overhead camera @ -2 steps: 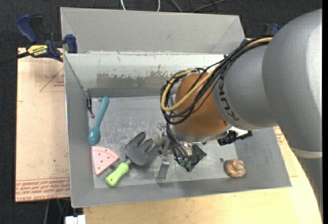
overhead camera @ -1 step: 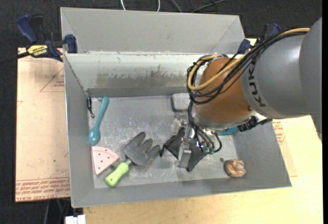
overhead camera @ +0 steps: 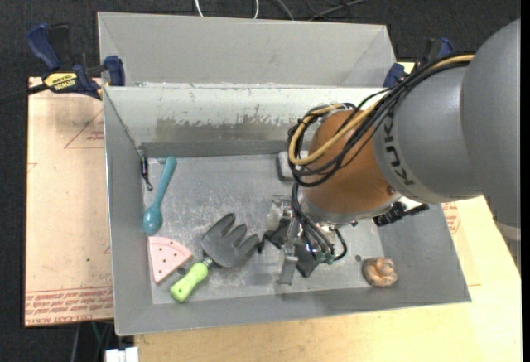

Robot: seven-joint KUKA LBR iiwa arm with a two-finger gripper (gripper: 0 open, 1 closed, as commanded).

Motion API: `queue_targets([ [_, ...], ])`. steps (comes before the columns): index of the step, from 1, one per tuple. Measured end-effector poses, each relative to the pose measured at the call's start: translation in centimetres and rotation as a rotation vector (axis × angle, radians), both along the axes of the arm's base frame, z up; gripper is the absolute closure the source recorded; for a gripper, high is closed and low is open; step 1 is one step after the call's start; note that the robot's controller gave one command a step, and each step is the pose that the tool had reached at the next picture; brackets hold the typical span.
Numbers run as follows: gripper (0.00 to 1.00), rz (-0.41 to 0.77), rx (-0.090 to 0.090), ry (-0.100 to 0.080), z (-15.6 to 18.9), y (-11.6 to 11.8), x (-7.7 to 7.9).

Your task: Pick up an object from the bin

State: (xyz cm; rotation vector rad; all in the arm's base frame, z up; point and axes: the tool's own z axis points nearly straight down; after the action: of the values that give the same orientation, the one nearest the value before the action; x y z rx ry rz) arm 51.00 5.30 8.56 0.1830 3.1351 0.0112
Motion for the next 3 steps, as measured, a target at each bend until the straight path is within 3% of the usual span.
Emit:
queue_targets([
  [1, 0.00, 0.063, -0.001, -0.008, 0.9, -6.2, 5.0],
  [2, 0.00, 0.047, -0.002, -0.005, 0.0, -7.7, 5.2],
  [3, 0.00, 0.120, -0.003, -0.016, -1.0, -6.4, 3.2],
])
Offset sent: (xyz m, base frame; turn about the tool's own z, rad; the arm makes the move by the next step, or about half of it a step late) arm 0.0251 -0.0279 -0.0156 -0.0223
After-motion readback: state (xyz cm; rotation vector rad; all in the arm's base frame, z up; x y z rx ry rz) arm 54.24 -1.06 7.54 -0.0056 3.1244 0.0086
